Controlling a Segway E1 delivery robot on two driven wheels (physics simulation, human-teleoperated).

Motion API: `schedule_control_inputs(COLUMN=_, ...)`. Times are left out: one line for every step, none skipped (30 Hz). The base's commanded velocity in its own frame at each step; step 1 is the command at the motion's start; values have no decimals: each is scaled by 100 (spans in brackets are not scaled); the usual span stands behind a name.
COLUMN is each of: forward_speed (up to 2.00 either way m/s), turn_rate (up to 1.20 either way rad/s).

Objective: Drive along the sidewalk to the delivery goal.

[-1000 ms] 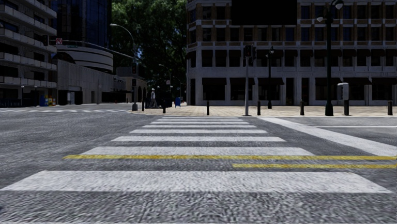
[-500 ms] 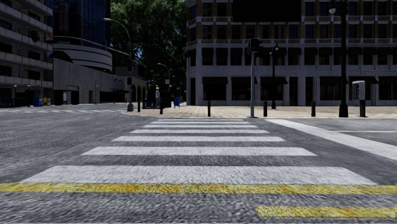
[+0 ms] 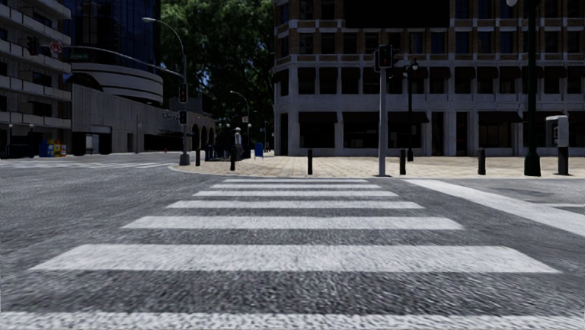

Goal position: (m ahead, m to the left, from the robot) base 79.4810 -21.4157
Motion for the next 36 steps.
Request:
schedule_control_inputs(forward_speed=200, turn_rate=0)
schedule_control_inputs(forward_speed=200, turn_rate=0)
schedule_control_inputs(forward_speed=200, turn_rate=0)
schedule_control_inputs(forward_speed=200, turn_rate=0)
schedule_control_inputs(forward_speed=200, turn_rate=0)
schedule_control_inputs(forward_speed=200, turn_rate=0)
schedule_control_inputs(forward_speed=200, turn_rate=0)
schedule_control_inputs(forward_speed=200, turn_rate=0)
schedule_control_inputs(forward_speed=200, turn_rate=0)
schedule_control_inputs(forward_speed=200, turn_rate=0)
schedule_control_inputs(forward_speed=200, turn_rate=0)
schedule_control_inputs(forward_speed=200, turn_rate=0)
schedule_control_inputs(forward_speed=200, turn_rate=0)
schedule_control_inputs(forward_speed=200, turn_rate=0)
schedule_control_inputs(forward_speed=200, turn_rate=0)
schedule_control_inputs(forward_speed=200, turn_rate=0)
schedule_control_inputs(forward_speed=200, turn_rate=0)
schedule_control_inputs(forward_speed=200, turn_rate=6)
schedule_control_inputs(forward_speed=200, turn_rate=10)
schedule_control_inputs(forward_speed=200, turn_rate=16)
schedule_control_inputs(forward_speed=200, turn_rate=17)
schedule_control_inputs(forward_speed=200, turn_rate=17)
schedule_control_inputs(forward_speed=200, turn_rate=19)
schedule_control_inputs(forward_speed=200, turn_rate=20)
schedule_control_inputs(forward_speed=200, turn_rate=21)
schedule_control_inputs(forward_speed=200, turn_rate=21)
schedule_control_inputs(forward_speed=200, turn_rate=21)
schedule_control_inputs(forward_speed=200, turn_rate=24)
schedule_control_inputs(forward_speed=200, turn_rate=24)
schedule_control_inputs(forward_speed=200, turn_rate=28)
schedule_control_inputs(forward_speed=200, turn_rate=29)
schedule_control_inputs(forward_speed=200, turn_rate=29)
schedule_control_inputs(forward_speed=200, turn_rate=29)
schedule_control_inputs(forward_speed=200, turn_rate=29)
schedule_control_inputs(forward_speed=200, turn_rate=29)
schedule_control_inputs(forward_speed=200, turn_rate=29)
